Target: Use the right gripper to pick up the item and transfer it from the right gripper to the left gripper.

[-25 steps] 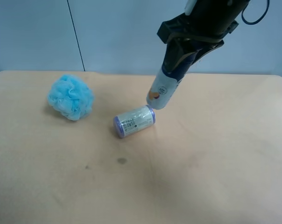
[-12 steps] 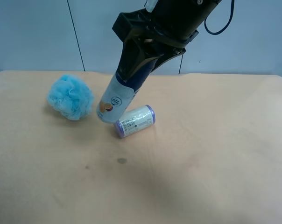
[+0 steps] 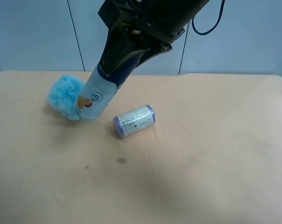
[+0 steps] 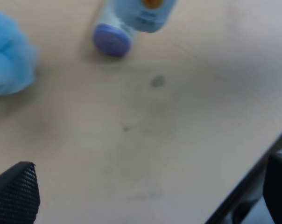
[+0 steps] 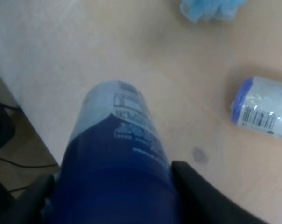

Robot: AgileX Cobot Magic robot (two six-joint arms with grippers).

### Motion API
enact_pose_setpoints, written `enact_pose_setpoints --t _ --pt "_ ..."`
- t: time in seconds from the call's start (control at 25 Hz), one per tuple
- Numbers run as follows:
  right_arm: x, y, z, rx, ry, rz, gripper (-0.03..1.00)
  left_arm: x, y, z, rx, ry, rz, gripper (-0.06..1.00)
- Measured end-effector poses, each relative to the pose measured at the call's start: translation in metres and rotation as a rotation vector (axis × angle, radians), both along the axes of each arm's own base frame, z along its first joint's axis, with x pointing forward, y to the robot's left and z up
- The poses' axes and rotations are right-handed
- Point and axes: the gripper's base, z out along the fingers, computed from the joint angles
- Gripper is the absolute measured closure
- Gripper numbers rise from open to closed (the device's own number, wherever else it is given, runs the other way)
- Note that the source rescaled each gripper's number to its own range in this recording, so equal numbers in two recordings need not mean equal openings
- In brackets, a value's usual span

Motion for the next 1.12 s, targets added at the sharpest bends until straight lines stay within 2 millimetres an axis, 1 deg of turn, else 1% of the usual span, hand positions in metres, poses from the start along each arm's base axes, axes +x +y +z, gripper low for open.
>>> enact_pose_setpoints --t 0.2,0.32,0.56,0.76,0.96,1.12 --pt "-0.001 0.001 0.001 0.011 0.008 0.002 0.97 0.017 -0.016 -0.004 0.013 0.029 -0.102 0.03" --pt "-0.001 0.001 0.001 0.020 0.014 0.002 0.97 0.030 -0.029 -0.005 -0.003 0.033 -0.156 0.04" --pt "-0.004 0.005 0.004 0.066 0.035 0.021 0.97 0.058 -0.056 0.002 -0.010 0.011 -0.221 0.04" --pt "-0.004 0.005 0.004 0.073 0.037 0.027 0.97 0.076 -0.078 -0.004 0.035 0.017 -0.293 0.04" --pt "-0.004 0.005 0.004 0.074 0.041 0.028 0.97 0.090 -0.092 -0.011 0.049 -0.008 -0.308 0.04" --pt "-0.004 0.005 0.004 0.074 0.041 0.029 0.97 0.101 -0.097 -0.015 0.052 -0.043 -0.296 0.04"
